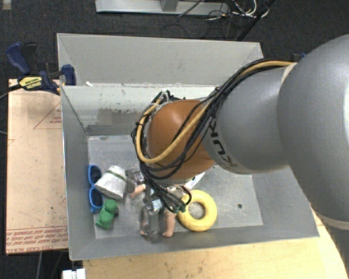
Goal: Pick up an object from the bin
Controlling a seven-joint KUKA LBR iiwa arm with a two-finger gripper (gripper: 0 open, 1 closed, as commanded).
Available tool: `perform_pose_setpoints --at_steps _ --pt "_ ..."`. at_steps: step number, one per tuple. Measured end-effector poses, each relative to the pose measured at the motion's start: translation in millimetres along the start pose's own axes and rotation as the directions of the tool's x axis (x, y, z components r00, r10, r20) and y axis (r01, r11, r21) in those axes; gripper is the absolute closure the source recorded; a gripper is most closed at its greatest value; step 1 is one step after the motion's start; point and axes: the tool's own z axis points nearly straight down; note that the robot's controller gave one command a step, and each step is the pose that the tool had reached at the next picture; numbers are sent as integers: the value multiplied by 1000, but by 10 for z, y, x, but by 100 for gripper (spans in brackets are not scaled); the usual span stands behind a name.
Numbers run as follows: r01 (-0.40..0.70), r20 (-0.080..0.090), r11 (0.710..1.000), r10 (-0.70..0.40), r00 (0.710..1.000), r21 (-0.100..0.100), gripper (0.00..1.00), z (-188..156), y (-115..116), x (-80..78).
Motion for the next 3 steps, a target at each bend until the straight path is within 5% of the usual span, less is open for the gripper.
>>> perform_pose_setpoints --at_steps 1,2,3 --pt "50 3 999 -50 999 -2 0 177 -299 11" --pt "125 7 992 -125 992 -1 100 341 -663 25" --pt "125 7 992 -125 992 -1 100 341 -663 25"
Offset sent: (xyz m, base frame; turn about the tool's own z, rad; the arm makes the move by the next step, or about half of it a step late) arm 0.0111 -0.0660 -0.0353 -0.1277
